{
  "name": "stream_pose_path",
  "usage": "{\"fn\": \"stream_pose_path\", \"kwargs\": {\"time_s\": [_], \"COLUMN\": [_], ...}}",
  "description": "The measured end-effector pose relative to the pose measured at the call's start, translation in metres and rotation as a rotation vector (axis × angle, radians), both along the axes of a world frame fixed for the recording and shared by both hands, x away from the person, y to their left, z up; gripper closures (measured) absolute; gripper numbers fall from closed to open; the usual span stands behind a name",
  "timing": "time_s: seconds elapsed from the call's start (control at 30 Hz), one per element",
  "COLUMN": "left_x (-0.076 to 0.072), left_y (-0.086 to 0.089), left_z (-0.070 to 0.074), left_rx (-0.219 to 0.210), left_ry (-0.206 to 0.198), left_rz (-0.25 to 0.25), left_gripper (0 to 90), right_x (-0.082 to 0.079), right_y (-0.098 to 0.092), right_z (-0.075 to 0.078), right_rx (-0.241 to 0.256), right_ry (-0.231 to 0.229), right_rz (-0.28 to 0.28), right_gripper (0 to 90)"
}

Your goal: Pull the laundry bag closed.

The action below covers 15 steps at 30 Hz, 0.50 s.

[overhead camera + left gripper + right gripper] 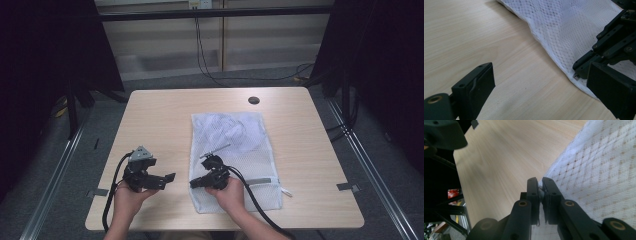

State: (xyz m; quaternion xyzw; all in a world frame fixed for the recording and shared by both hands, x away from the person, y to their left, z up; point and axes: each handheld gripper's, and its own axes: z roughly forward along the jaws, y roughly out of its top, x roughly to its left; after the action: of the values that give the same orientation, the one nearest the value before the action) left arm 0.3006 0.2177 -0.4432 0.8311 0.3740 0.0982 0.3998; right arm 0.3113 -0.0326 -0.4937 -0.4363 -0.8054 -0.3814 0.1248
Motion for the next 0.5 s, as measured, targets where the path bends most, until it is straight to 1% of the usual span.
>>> {"fn": "stream_pose_path", "kwargs": {"time_s": [0.03, 0.07, 0.1, 0.17, 0.2, 0.3, 0.37, 0.43, 0.5], "left_x": [0.000, 0.000, 0.000, 0.000, 0.000, -0.001, -0.001, -0.001, -0.001], "left_y": [-0.001, -0.001, -0.002, -0.003, -0.003, -0.005, -0.007, -0.008, -0.011], "left_z": [0.000, -0.001, -0.001, -0.001, -0.001, -0.003, -0.004, -0.005, -0.006], "left_rx": [0.000, -0.004, -0.005, -0.014, -0.019, -0.030, -0.033, -0.042, -0.043], "left_ry": [0.001, 0.007, 0.013, 0.018, 0.022, 0.027, 0.038, 0.047, 0.055], "left_rz": [-0.001, -0.007, -0.011, -0.015, -0.020, -0.024, -0.031, -0.041, -0.050], "left_gripper": [8.0, 8.0, 8.0, 8.3, 8.3, 8.4, 8.4, 8.4, 8.5], "right_x": [0.000, 0.001, 0.001, 0.001, 0.001, 0.001, 0.002, 0.002, 0.003], "right_y": [-0.001, -0.002, -0.003, -0.004, -0.006, -0.010, -0.013, -0.015, -0.017], "right_z": [0.000, 0.001, 0.002, 0.004, 0.004, 0.006, 0.008, 0.009, 0.010], "right_rx": [0.008, 0.016, 0.022, 0.029, 0.038, 0.068, 0.085, 0.093, 0.103], "right_ry": [-0.003, 0.003, -0.003, 0.007, -0.003, 0.006, 0.008, 0.006, 0.014], "right_rz": [0.003, 0.004, 0.003, -0.001, 0.002, -0.007, -0.009, -0.018, -0.018], "right_gripper": [84.3, 84.5, 84.8, 85.3, 85.5, 85.9, 86.0, 86.0, 86.1]}}
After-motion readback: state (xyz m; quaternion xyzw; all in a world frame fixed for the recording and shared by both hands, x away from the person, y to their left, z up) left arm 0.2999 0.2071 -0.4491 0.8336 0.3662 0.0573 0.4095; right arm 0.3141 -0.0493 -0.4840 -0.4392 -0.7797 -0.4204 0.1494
